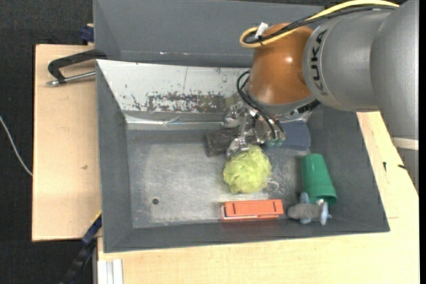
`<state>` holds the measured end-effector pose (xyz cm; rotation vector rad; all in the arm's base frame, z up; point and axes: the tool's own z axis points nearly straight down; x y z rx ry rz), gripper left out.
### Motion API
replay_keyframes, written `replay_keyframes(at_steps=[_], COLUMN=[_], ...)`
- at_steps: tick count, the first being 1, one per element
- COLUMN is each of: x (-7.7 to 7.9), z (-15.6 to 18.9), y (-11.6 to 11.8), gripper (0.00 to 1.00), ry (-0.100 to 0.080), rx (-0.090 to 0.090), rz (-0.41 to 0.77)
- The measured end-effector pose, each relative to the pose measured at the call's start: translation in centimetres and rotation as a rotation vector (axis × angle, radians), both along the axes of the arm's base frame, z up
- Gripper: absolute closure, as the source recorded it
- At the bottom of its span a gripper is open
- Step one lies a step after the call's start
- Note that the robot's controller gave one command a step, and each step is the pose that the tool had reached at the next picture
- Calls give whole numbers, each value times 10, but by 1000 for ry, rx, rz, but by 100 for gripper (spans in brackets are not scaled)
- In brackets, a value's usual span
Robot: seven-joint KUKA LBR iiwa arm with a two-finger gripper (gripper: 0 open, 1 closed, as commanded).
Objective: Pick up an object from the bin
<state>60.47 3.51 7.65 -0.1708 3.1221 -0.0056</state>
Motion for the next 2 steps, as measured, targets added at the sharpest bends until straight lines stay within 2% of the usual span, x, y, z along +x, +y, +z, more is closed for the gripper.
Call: replay_keyframes(at_steps=[1, 2], x=[0, 3], z=[0, 83], y=[0, 1], gripper=[100, 100], ry=[0, 2], rx=[0, 4], rz=[0, 0])
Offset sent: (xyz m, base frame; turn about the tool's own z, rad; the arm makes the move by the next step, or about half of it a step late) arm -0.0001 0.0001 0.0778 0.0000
